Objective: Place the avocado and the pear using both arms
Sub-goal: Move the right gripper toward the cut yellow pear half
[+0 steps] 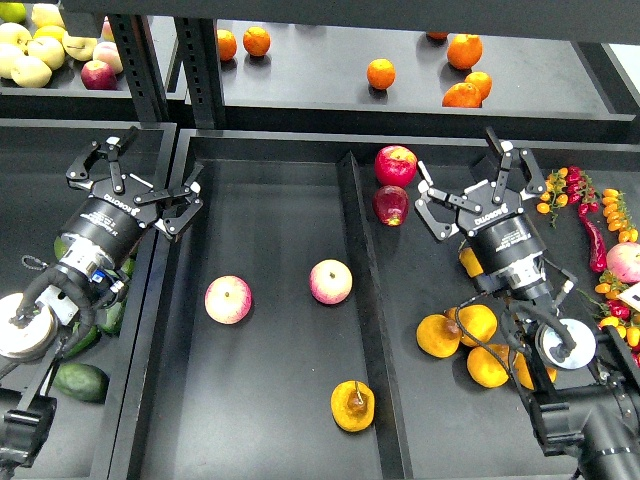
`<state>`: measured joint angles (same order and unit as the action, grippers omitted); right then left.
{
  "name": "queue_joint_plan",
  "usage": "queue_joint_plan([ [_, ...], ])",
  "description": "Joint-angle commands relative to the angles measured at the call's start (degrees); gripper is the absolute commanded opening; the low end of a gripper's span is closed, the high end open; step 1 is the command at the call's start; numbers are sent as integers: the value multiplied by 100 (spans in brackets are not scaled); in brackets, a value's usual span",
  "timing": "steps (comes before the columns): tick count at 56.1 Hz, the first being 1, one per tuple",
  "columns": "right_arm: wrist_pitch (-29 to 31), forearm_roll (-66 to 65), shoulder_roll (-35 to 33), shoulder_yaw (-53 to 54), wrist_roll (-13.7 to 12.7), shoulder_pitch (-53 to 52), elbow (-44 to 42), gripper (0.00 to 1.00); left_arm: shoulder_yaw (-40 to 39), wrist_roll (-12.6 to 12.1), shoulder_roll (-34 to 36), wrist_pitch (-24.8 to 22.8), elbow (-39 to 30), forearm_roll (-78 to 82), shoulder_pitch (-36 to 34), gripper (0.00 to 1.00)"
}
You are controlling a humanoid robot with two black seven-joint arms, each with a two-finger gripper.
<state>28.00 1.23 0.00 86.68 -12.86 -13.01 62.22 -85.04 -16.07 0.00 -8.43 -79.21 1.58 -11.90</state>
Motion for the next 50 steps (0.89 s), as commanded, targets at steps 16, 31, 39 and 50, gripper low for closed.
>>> queue_joint_plan([
  [16,0,0,0,244,135,308,36,100,75,7,0,-1,2,9,21,100],
  [31,-295,-62,0,-212,-409,18,45,100,172,7,0,-10,2,0,118,100],
  [39,-401,-71,-491,-1188,-849,-325,142,100,269,7,0,-27,2,0,126,100],
  [50,-321,-1,-1836,-2137,-1514,-1072,221,100,269,-1,0,-36,2,0,162,100],
])
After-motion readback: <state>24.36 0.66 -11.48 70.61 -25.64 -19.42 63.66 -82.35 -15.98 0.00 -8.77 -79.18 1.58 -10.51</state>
